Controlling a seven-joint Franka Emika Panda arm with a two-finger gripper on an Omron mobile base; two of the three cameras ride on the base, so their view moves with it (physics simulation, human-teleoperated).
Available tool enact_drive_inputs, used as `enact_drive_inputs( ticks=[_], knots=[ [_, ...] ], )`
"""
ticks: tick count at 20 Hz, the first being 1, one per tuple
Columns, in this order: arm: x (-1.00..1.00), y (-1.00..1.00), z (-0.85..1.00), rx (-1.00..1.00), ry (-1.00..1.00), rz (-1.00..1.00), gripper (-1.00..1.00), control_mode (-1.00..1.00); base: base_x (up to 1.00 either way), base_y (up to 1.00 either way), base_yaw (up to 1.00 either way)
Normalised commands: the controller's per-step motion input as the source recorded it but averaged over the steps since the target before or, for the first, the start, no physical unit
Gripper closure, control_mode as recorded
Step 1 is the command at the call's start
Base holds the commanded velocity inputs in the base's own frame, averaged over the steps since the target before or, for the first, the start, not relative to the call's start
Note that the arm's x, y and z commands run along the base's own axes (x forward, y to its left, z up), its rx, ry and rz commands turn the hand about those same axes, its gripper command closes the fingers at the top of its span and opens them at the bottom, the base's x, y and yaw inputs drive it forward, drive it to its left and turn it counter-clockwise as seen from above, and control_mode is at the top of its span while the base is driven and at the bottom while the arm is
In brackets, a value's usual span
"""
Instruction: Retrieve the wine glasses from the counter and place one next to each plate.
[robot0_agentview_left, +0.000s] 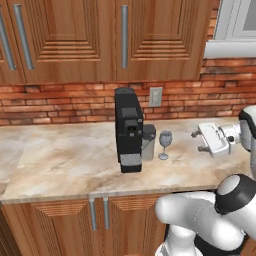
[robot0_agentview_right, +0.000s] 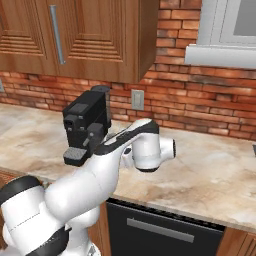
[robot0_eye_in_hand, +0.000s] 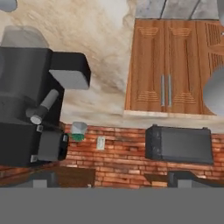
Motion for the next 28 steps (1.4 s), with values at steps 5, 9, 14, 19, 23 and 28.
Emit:
enact_drive_inputs(
  ticks=[5, 9, 14, 19, 23, 28],
  knots=[
    [0.25, 0.0, -0.44, 0.0, 0.09, 0.08, -1.0, -1.0, 0.0, 0.0, 0.0],
    [0.28, 0.0, -0.31, -0.02, 0.0, 0.01, -1.0, -1.0, 0.0, 0.0, 0.0],
    [0.26, 0.0, -0.28, -0.01, 0.0, 0.0, -1.0, -1.0, 0.0, 0.0, 0.0],
    [0.35, 0.0, -0.3, -0.01, 0.0, 0.0, -1.0, -1.0, 0.0, 0.0, 0.0],
    [0.36, 0.08, -0.31, -0.01, 0.0, -0.06, -1.0, -1.0, 0.0, 0.0, 0.0],
    [0.27, 0.07, -0.25, 0.0, 0.0, -0.09, -1.0, -1.0, 0.0, 0.0, 0.0]
  ],
)
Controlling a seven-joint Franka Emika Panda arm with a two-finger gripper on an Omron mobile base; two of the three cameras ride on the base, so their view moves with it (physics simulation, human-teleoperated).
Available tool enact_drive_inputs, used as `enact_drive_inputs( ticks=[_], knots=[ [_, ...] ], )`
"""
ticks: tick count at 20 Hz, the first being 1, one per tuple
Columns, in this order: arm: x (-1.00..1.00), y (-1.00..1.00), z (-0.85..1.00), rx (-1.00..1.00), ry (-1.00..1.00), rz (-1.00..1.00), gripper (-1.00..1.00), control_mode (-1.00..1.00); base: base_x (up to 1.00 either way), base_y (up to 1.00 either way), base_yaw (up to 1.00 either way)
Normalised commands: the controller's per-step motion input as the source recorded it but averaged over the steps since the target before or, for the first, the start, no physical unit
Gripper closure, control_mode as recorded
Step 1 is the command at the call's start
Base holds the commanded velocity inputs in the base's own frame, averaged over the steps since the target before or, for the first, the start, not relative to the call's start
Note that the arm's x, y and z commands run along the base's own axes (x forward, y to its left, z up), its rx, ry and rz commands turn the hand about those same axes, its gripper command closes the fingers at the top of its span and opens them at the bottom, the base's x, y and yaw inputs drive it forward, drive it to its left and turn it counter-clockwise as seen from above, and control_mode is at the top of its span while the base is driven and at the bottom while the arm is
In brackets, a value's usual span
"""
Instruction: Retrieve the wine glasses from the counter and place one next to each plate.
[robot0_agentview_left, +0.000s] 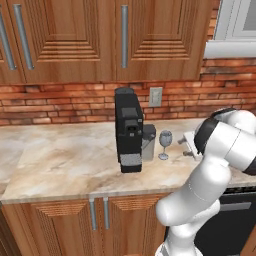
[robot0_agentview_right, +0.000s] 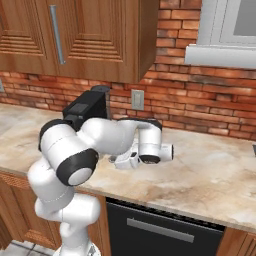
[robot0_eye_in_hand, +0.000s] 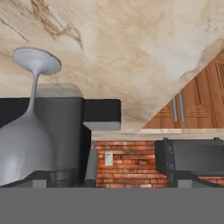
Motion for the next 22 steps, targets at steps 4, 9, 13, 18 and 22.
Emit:
enact_drive_inputs(
  ticks=[4, 9, 13, 18, 22],
  knots=[
    [0.14, 0.07, -0.19, 0.0, -0.01, -0.09, -1.0, -1.0, 0.0, 0.0, 0.0],
    [0.26, 0.21, -0.14, 0.0, -0.01, -0.11, -1.0, -1.0, 0.0, 0.0, 0.0],
    [0.26, 0.05, -0.05, 0.0, -0.02, -0.09, -1.0, -1.0, 0.0, 0.0, 0.0],
    [0.08, 0.0, -0.09, 0.0, 0.0, -0.01, -1.0, -1.0, 0.0, 0.0, 0.0],
    [0.21, 0.12, -0.26, 0.0, 0.04, 0.0, -1.0, -1.0, 0.0, 0.0, 0.0]
  ],
)
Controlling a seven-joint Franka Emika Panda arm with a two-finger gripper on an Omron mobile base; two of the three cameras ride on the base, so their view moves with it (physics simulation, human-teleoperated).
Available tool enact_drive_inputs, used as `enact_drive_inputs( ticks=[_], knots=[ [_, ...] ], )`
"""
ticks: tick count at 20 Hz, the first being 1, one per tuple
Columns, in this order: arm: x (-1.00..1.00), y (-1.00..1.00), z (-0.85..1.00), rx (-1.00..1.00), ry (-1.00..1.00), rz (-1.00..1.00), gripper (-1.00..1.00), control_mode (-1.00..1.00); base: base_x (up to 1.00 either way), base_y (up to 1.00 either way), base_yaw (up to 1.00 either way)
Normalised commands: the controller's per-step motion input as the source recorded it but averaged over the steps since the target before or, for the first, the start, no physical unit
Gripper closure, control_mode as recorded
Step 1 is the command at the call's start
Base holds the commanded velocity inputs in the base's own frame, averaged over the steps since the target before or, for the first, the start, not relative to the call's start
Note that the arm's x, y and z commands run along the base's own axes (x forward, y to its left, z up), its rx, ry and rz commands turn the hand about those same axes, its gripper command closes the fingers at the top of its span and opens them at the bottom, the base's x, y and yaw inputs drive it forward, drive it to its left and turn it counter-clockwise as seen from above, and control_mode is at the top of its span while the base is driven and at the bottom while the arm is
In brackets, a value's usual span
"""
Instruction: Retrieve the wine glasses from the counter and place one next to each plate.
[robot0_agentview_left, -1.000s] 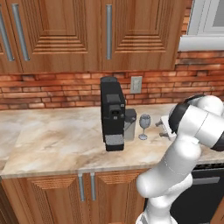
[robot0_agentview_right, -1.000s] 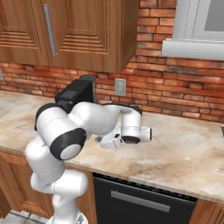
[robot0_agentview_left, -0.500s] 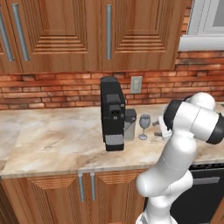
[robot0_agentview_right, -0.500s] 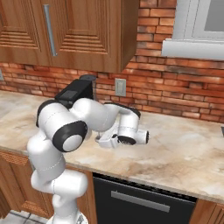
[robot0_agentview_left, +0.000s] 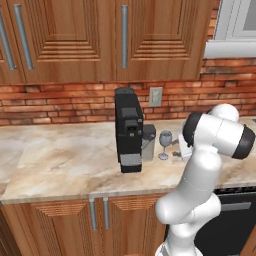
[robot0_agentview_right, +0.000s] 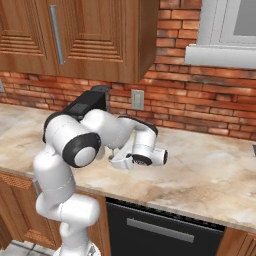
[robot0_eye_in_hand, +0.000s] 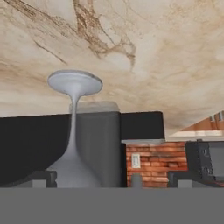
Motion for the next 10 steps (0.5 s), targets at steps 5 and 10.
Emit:
enact_drive_inputs(
  ticks=[5, 10],
  knots=[
    [0.17, 0.05, -0.25, 0.0, 0.04, 0.0, -1.0, -1.0, 0.0, 0.0, 0.0],
    [0.19, 0.0, -0.06, 0.0, 0.01, 0.0, -1.0, -1.0, 0.0, 0.0, 0.0]
  ],
)
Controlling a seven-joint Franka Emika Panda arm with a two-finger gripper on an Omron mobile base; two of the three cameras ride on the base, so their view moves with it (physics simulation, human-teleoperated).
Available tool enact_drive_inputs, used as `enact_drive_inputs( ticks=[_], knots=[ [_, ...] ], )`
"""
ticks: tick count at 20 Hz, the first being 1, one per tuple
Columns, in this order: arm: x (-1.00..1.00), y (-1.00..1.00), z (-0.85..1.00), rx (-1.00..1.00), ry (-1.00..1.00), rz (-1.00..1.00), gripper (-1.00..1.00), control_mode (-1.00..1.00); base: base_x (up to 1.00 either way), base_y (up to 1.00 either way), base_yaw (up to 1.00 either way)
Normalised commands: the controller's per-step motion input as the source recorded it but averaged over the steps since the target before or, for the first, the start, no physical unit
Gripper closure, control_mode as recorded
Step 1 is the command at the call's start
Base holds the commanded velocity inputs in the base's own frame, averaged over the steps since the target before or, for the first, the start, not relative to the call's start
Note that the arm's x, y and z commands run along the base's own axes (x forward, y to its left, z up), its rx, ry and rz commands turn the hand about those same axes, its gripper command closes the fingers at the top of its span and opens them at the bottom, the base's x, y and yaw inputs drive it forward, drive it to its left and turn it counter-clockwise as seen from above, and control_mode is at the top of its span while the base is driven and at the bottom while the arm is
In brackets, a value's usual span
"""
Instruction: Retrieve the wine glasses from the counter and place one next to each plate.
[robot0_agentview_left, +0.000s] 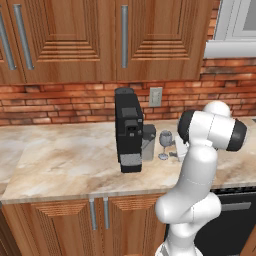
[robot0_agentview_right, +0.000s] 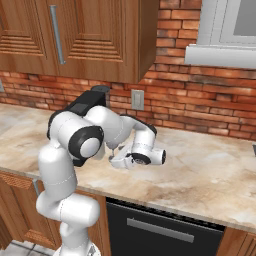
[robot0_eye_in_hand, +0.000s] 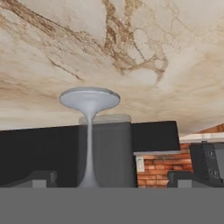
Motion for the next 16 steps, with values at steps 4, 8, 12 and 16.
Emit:
enact_drive_inputs(
  ticks=[4, 8, 12, 16],
  knots=[
    [0.29, 0.0, -0.04, 0.0, 0.0, 0.0, -1.0, -1.0, 0.0, 0.0, 0.0],
    [0.32, 0.0, -0.09, 0.0, 0.02, 0.0, -1.0, -1.0, 0.0, 0.0, 0.0],
    [0.29, 0.0, -0.1, 0.0, 0.05, 0.0, -1.0, -1.0, 0.0, 0.0, 0.0],
    [0.21, 0.0, -0.16, 0.0, 0.06, 0.0, -1.0, -1.0, 0.0, 0.0, 0.0]
  ],
)
